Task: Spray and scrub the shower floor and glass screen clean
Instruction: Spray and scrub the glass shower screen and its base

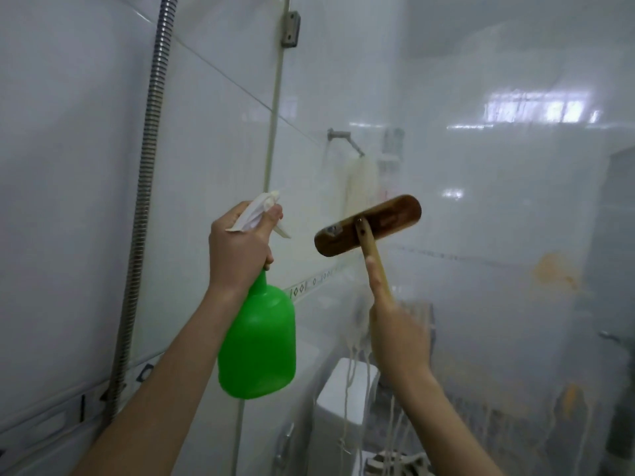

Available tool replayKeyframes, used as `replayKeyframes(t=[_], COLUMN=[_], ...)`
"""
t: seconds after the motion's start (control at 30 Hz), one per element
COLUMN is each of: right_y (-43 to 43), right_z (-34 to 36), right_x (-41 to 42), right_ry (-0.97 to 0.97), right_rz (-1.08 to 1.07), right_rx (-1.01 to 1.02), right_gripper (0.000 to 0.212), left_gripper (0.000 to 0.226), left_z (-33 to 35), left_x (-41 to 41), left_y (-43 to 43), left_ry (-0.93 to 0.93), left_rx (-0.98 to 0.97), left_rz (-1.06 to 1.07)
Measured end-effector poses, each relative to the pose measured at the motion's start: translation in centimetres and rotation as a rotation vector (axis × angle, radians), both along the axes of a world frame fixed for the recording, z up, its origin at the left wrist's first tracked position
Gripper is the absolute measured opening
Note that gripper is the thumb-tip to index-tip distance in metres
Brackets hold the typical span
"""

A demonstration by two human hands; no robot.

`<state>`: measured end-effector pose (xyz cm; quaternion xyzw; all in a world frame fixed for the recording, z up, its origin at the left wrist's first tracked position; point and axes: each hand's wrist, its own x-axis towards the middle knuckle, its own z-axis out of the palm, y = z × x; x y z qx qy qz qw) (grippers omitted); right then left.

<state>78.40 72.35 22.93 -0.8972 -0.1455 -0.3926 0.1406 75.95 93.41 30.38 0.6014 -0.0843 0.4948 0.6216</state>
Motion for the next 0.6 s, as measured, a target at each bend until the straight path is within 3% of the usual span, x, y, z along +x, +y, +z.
replayKeyframes(t=[0.2,0.37,0.43,0.6], right_y=[4.0,0.0,-0.1,4.5], right_z=[10.8,-0.8,-1.4,11.2], right_x=[4.5,0.9,1.5,5.0], right_ry=[-0.115,0.008,-0.014,-0.136], right_rz=[-0.04,0.032,0.055,-0.012], right_rx=[-0.083,-0.051,-0.087,-0.125], right_gripper=[0.082,0.096,0.095,0.084], left_gripper=[0.015,0.012,0.008,0.015], left_z=[-0.7,-0.9,-0.9,-0.8], left_x=[-0.4,-1.2,-1.5,-1.5], left_y=[0.6,1.4,1.7,1.3], left_ry=[0.033,0.006,-0.01,0.015], left_rx=[0.016,0.017,-0.005,-0.002], left_rz=[0.054,0.023,0.007,0.021])
